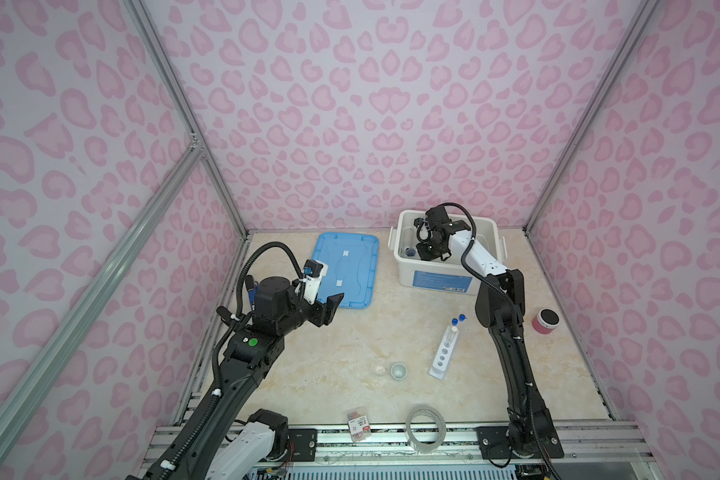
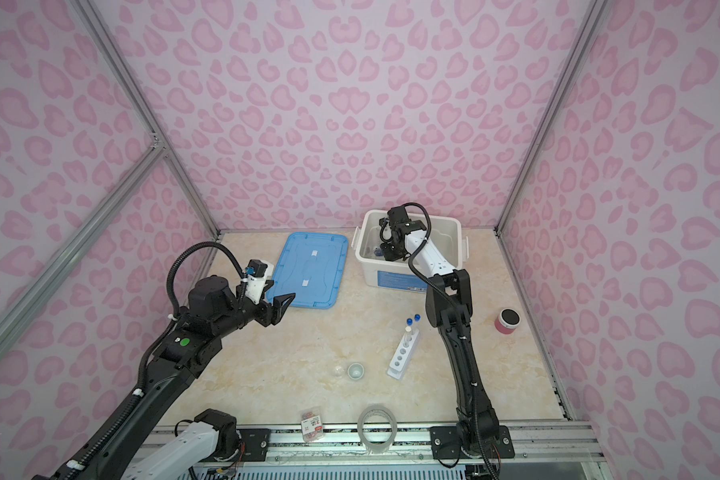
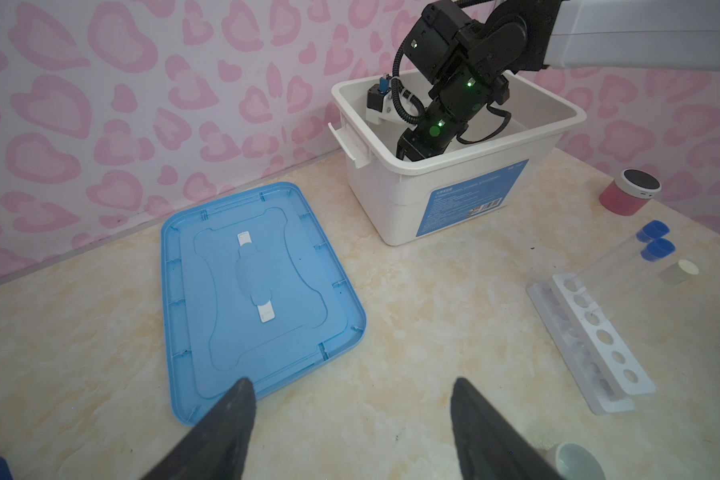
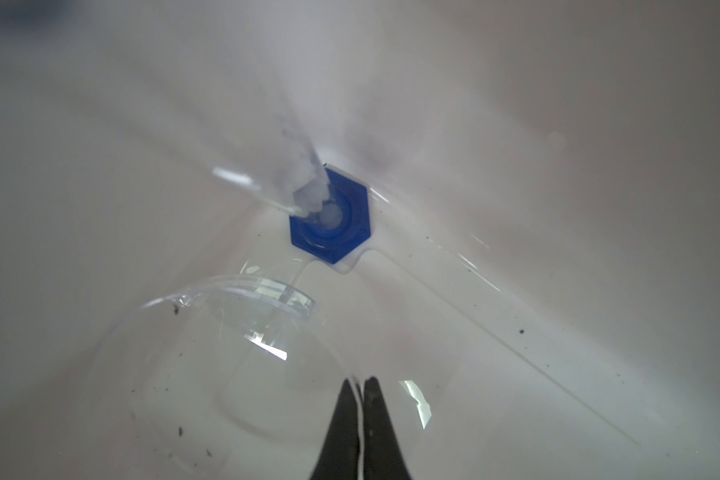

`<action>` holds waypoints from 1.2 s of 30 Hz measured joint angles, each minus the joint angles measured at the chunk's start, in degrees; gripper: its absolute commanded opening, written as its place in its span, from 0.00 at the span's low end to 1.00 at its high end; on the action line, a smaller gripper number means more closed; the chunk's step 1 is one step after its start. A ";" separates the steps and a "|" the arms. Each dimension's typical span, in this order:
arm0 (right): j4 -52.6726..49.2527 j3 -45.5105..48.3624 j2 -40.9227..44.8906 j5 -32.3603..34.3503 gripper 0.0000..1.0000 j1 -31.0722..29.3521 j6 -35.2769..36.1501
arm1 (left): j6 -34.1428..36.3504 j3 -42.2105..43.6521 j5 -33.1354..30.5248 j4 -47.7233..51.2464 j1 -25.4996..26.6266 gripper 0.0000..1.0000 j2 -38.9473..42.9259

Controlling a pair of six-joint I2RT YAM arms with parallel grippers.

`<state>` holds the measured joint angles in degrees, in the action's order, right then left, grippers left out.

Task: Organize the chemistry lab equipment
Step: 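Lower the clear glass dish into the bin and open right gripper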

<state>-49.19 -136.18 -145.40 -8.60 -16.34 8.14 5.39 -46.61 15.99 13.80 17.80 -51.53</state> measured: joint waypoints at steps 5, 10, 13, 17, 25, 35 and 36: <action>0.22 0.76 0.59 -0.04 0.03 0.13 -0.74 | 0.00 0.00 0.00 0.07 0.00 0.76 -0.09; 2.43 3.61 2.95 -0.44 0.03 0.17 -2.10 | 0.00 0.00 -0.20 0.17 0.09 0.76 -0.07; 3.96 5.57 3.89 -0.68 0.03 0.31 -3.10 | 0.00 0.02 -0.20 0.20 0.09 0.76 0.07; 5.44 7.45 4.00 -0.66 0.03 0.55 -4.13 | 0.00 0.11 -0.22 0.22 0.09 0.76 0.13; 6.71 9.64 4.28 -0.63 0.03 1.53 -5.99 | 0.02 0.11 -0.42 0.22 0.09 0.76 0.13; 7.52 8.20 2.93 -0.92 0.03 1.70 -7.10 | 0.02 0.09 -0.44 0.24 0.09 0.76 0.02; 7.45 8.04 2.64 -1.05 0.03 1.68 -7.10 | 0.02 0.09 -0.44 0.24 0.09 0.76 0.00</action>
<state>-41.74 -128.14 -142.76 -9.65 -14.66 1.04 5.41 -46.52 15.55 14.04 17.89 -51.53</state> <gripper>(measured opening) 0.049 0.757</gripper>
